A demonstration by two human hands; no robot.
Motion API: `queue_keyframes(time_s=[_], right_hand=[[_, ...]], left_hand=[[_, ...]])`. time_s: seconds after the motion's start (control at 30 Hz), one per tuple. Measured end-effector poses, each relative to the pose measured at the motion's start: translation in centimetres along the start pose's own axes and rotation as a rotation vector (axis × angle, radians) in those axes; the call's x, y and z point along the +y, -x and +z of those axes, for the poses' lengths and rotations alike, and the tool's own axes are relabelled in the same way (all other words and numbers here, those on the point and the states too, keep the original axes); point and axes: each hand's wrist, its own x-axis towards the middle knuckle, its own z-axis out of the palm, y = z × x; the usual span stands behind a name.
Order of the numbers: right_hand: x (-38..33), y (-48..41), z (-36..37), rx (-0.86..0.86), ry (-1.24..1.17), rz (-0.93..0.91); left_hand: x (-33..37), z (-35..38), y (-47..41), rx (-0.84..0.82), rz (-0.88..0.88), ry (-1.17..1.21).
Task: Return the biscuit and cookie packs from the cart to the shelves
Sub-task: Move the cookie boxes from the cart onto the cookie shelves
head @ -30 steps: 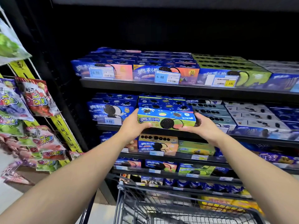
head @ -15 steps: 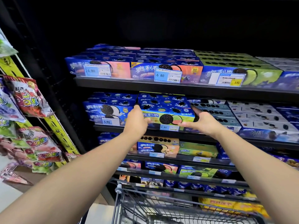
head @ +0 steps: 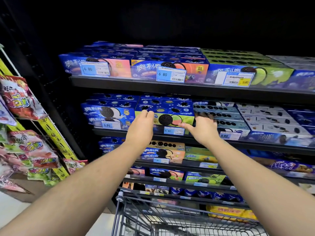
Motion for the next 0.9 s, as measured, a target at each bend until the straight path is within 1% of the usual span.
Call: queue_keyframes(time_s=[0.2, 0.33, 0.43, 0.57, 0.67, 0.9], right_hand=[[-0.6, 0.6, 0.0, 0.161, 0.184, 0.029], [-0.9, 1.7, -0.2, 0.243, 0.184, 0.069], [-0.8, 2.5, -0.2, 0.218, 0.133, 0.087], [-0.6, 2.6, -0.3, 0.106, -0.110, -0.025], [-0.6, 2.4, -0.2, 0.068, -0.252, -0.026], [-0.6, 2.0, 0.0, 0.092, -0.287, -0.061]], left_hand=[[-0.2, 1.0, 0.7, 0.002, 0.038, 0.047], [-0.2, 1.5, 1.3, -0.052, 0.036, 0.020], [-0.1, 1.7, 1.5, -0.093, 0.019, 0.017], [-0.1, 1.7, 1.4, -0.123, -0.005, 0.022], [0.0, 1.9, 1.2, -0.138, -0.014, 0.036], [0.0, 2.1, 0.5, -0.137, -0.044, 0.029]])
